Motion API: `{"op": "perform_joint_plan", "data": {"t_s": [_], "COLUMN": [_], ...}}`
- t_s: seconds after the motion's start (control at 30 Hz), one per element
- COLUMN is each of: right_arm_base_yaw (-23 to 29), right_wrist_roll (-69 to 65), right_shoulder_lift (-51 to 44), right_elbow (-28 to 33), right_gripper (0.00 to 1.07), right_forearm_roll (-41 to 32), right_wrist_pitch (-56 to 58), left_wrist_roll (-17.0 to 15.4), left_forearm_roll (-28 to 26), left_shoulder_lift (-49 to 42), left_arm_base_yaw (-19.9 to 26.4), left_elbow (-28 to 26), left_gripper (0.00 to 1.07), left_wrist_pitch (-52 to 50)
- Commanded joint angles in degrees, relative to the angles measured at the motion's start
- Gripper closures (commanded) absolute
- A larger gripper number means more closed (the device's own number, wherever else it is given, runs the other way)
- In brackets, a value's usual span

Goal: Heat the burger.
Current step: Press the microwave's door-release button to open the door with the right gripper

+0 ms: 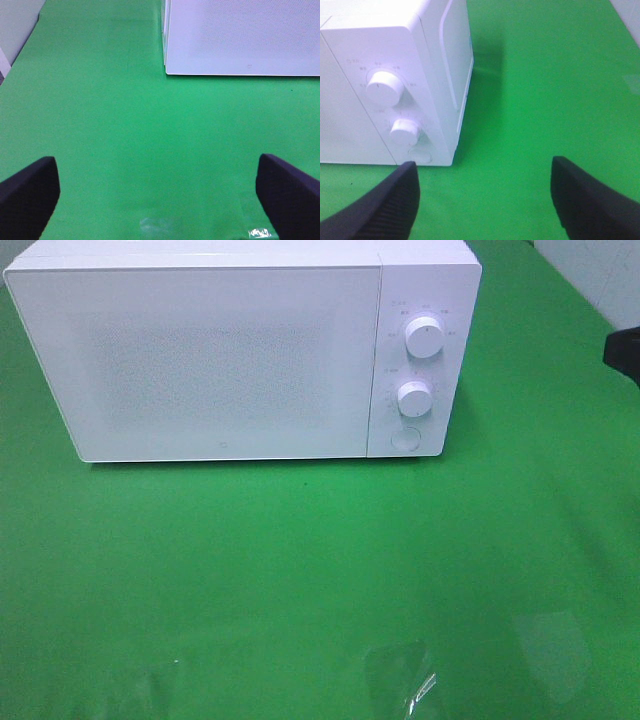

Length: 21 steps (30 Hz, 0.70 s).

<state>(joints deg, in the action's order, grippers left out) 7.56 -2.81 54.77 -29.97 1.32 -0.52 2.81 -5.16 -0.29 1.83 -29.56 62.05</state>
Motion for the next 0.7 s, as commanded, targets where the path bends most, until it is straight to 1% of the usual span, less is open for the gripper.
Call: {"op": "perform_joint_plan", "data": {"t_s": [0.03,0.13,0.2,0.23,0.27,0.3,0.33,0.37,0.4,0.43,0.47,0.57,0.63,0.67,0.7], "right_arm_base_yaw": [0.00,0.00,0.00,0.00,0.00,0.00,0.00,0.00,0.00,0.00,0.52,1.32,7.56,7.56,11.00], "right_wrist_roll": [-0.06,-0.06,-0.06,-0.06,0.46,0.46,1.72,1.72,3.15,3.15,4.24,4.87,11.29,11.29,14.55], "right_shoulder_lift": [3.95,4.93,7.91,7.91,9.63,9.63,11.17,11.17,12.66,12.66,14.27,15.24,19.65,19.65,22.06], "right_elbow": [2.81,3.90,7.85,7.85,9.68,9.68,11.34,11.34,12.72,12.72,13.81,14.09,14.67,14.67,14.67], "right_gripper": [0.37,0.37,0.37,0.37,0.37,0.37,0.37,0.37,0.37,0.37,0.37,0.37,0.37,0.37,0.37], "right_forearm_roll": [0.34,0.34,0.06,0.06,0.06,0.06,-0.34,-0.34,-0.86,-0.86,-3.21,-4.76,-12.61,-12.61,-16.62], "right_wrist_pitch": [-13.29,-16.39,-26.47,-26.47,-31.34,-31.34,-35.70,-35.70,-39.48,-39.48,-42.34,-43.43,-47.90,-47.90,-50.42], "left_wrist_roll": [-0.34,-0.34,-0.34,-0.34,-0.34,-0.34,-0.34,-0.34,-0.34,-0.34,-0.34,-0.34,-0.34,-0.34,-0.34], "left_forearm_roll": [-0.11,-0.11,-0.11,-0.11,-0.11,-0.11,-0.11,-0.11,-0.11,-0.11,-0.11,-0.11,-0.11,-0.11,-0.11], "left_shoulder_lift": [-0.29,-0.29,-0.29,-0.29,-0.29,-0.29,-0.29,-0.29,-0.29,-0.29,-0.29,-0.29,-0.29,-0.29,-0.29], "left_arm_base_yaw": [0.17,0.17,0.17,0.17,0.17,0.17,0.17,0.17,0.17,0.17,0.17,0.17,0.17,0.17,0.17], "left_elbow": [0.00,0.00,0.00,0.00,0.00,0.00,0.00,0.00,0.00,0.00,0.00,0.00,0.00,0.00,0.00], "left_gripper": [0.07,0.07,0.07,0.07,0.07,0.07,0.07,0.07,0.07,0.07,0.07,0.07,0.07,0.07,0.07], "left_wrist_pitch": [-0.63,-0.63,-0.63,-0.63,-0.63,-0.63,-0.63,-0.63,-0.63,-0.63,-0.63,-0.63,-0.63,-0.63,-0.63]}}
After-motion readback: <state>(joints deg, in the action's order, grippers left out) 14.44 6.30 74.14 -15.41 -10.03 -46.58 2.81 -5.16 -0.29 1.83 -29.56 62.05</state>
